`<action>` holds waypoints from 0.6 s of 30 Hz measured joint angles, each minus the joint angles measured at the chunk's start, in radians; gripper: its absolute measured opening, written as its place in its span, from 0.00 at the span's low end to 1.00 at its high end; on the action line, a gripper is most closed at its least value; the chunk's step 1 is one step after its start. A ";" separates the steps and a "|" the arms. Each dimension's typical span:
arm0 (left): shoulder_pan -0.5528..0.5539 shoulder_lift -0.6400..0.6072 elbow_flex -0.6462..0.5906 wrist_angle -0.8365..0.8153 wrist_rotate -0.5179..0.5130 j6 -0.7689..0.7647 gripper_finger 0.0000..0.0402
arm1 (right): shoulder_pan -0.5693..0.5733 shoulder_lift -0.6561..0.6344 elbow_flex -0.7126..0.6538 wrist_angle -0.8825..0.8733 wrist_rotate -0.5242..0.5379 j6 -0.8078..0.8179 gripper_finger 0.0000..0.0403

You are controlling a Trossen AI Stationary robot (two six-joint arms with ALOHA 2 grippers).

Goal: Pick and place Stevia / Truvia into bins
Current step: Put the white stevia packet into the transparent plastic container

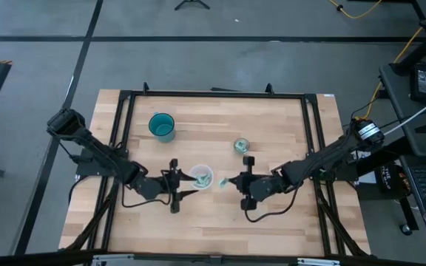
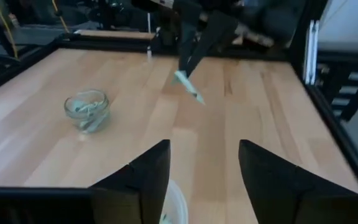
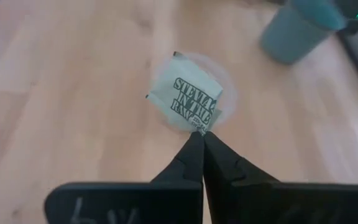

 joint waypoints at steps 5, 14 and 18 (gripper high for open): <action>0.072 0.000 0.000 0.037 0.059 -0.016 0.49 | -0.015 -0.002 0.000 0.009 0.052 -0.065 0.00; 0.201 0.001 0.000 0.041 0.181 -0.061 0.50 | -0.062 -0.002 0.001 0.058 0.083 -0.184 0.00; 0.241 0.003 0.000 0.077 0.268 -0.061 0.51 | -0.088 -0.002 0.001 0.104 0.081 -0.247 0.00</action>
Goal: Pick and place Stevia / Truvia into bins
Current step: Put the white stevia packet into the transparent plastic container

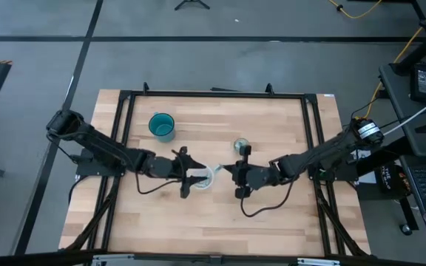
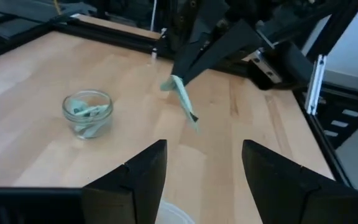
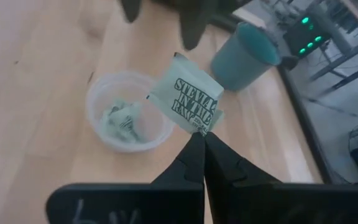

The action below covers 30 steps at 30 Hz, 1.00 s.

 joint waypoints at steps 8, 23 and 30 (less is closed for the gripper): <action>0.059 0.000 0.000 0.008 0.007 0.018 0.51 | -0.042 0.000 0.001 0.098 -0.033 -0.093 0.00; 0.140 0.001 0.001 0.086 0.109 0.114 0.51 | -0.113 0.000 0.001 0.157 -0.074 -0.156 0.00; 0.171 0.001 0.001 0.083 0.109 0.144 0.46 | -0.116 0.001 0.001 0.192 -0.099 -0.195 0.00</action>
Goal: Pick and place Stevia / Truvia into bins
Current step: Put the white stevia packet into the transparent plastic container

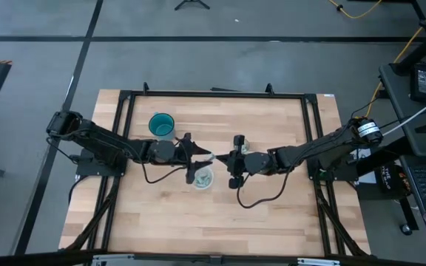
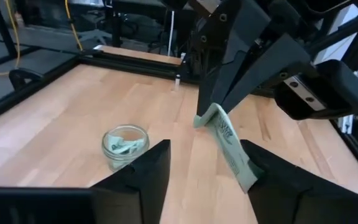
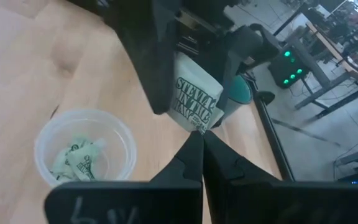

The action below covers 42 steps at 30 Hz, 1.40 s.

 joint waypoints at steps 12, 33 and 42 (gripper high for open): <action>0.002 0.000 0.000 -0.001 0.027 0.096 0.08 | 0.000 0.000 0.000 -0.001 0.000 -0.001 0.00; -0.006 -0.002 0.000 -0.011 0.114 0.143 0.01 | 0.101 -0.047 0.001 -0.030 0.028 0.017 0.23; -0.090 -0.003 0.000 -0.074 0.033 0.201 0.01 | 0.192 -0.130 0.001 -0.240 0.088 0.224 0.09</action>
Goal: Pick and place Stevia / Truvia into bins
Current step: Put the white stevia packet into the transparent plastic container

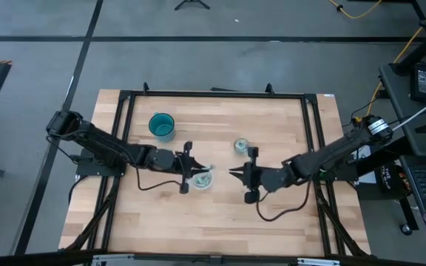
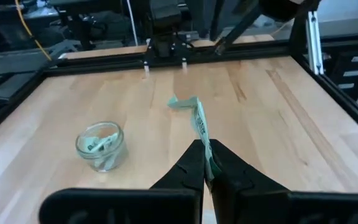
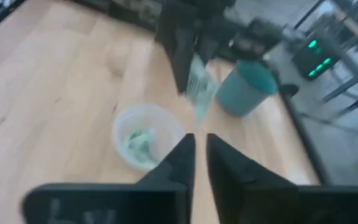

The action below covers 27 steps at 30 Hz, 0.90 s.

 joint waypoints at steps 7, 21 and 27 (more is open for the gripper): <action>-0.109 0.000 0.000 -0.099 -0.106 -0.068 0.01 | 0.064 0.017 -0.043 0.027 -0.001 0.156 0.01; -0.168 0.002 0.000 -0.230 -0.233 -0.196 0.01 | 0.074 0.027 -0.216 0.397 -0.054 0.108 0.00; -0.148 0.037 0.000 -0.246 -0.237 -0.230 0.01 | 0.070 0.027 -0.216 0.399 -0.057 0.108 0.00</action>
